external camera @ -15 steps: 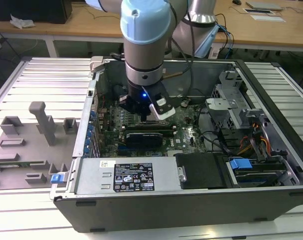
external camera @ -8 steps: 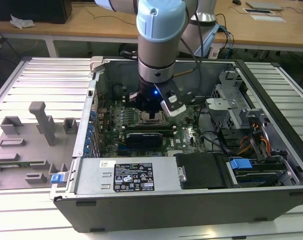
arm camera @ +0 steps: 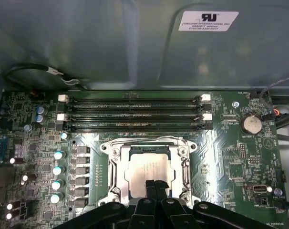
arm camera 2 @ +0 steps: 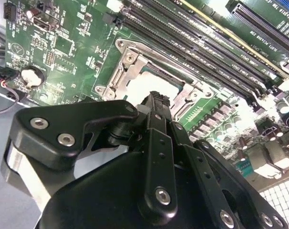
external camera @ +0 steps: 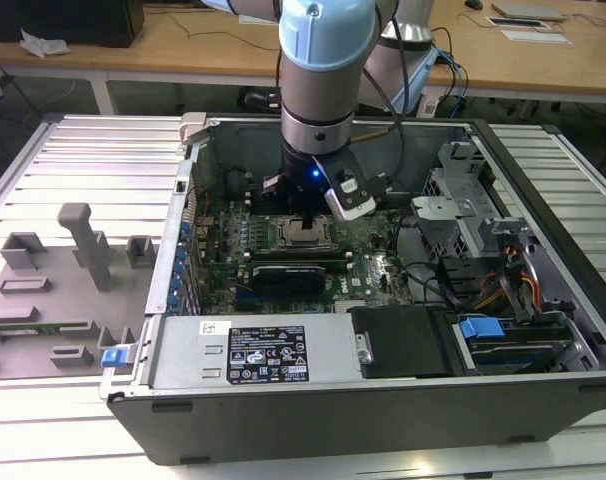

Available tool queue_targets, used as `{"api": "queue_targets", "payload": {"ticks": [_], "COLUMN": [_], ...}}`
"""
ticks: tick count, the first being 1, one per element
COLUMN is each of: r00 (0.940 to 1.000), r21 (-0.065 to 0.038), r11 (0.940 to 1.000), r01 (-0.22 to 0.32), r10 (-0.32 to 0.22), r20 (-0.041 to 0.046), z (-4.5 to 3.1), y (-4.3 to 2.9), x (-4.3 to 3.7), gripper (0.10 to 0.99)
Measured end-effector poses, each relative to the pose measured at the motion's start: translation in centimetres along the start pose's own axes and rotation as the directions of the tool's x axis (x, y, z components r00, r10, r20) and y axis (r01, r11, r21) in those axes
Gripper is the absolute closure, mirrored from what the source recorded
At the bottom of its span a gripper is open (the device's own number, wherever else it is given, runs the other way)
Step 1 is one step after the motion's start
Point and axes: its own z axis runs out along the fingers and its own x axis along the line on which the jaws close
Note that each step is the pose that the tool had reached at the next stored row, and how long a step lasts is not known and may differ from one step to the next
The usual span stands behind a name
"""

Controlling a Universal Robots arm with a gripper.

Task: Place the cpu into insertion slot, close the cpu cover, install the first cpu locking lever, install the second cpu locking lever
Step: 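Install the second cpu locking lever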

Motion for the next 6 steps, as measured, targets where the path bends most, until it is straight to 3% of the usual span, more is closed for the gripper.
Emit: {"api": "queue_targets", "payload": {"ticks": [6], "r00": [1.0], "r21": [0.001], "r11": [1.0], "r01": [0.0], "r10": [0.0], "r20": [-0.0001], "z": [-0.01], "y": [0.0], "x": [0.0], "gripper": [0.98]}}
